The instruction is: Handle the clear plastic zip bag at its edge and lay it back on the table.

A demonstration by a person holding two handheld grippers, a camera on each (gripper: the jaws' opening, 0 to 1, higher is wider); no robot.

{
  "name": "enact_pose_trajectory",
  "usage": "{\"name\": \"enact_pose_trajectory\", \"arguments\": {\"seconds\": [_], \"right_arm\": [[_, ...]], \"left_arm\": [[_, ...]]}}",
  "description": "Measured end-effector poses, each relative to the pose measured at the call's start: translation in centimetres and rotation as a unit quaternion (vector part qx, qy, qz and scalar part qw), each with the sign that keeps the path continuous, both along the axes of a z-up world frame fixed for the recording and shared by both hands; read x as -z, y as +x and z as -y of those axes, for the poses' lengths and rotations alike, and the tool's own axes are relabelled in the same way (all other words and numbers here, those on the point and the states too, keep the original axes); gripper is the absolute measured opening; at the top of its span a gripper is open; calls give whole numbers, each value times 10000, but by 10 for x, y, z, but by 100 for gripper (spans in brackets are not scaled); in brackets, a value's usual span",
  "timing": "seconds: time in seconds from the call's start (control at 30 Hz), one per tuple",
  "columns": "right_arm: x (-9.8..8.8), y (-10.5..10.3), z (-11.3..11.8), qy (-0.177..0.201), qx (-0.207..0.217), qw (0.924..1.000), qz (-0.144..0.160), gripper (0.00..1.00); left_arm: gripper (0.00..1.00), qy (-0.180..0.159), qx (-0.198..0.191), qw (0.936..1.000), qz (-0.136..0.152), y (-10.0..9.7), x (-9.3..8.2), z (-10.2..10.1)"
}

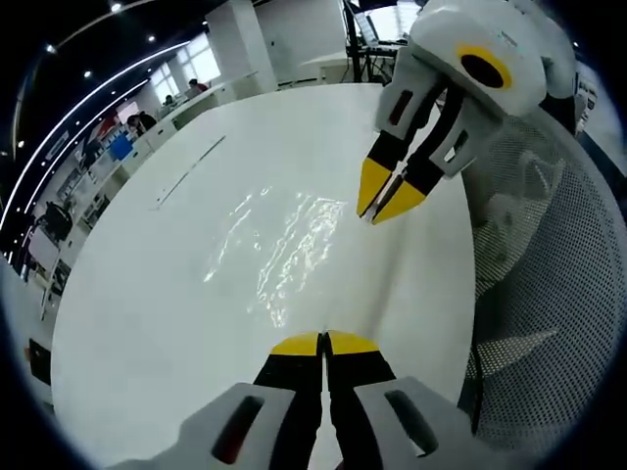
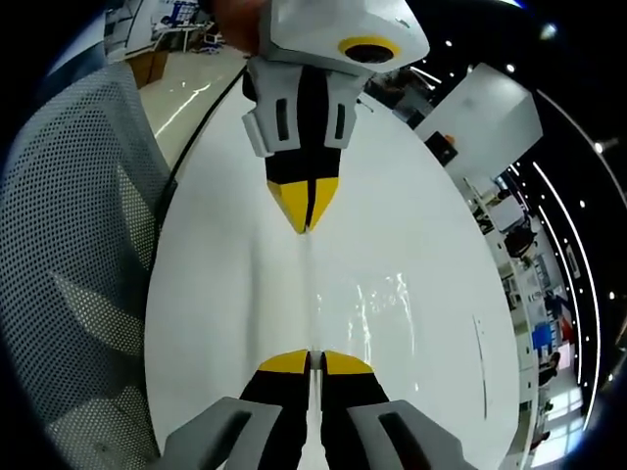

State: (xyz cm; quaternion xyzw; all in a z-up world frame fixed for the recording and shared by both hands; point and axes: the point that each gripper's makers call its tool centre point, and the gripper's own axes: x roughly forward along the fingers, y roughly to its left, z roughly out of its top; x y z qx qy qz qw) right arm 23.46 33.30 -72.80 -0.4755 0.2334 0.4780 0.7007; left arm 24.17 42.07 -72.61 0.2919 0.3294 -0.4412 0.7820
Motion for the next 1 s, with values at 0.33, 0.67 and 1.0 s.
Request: {"name": "enact_pose_trajectory", "arguments": {"seconds": [0.33,0.67,1.0], "right_arm": [[0,2,15,-65,193,9998,-1,0],[1,2,21,-85,264,9996,6,0],[0,2,23,-101,273,9996,27,0]], "left_arm": [[0,56,-28,10000,-66,2,5,-8],[0,105,-58,9999,-57,3,6,-14],[0,91,-147,9998,-48,4,5,-18]]}}
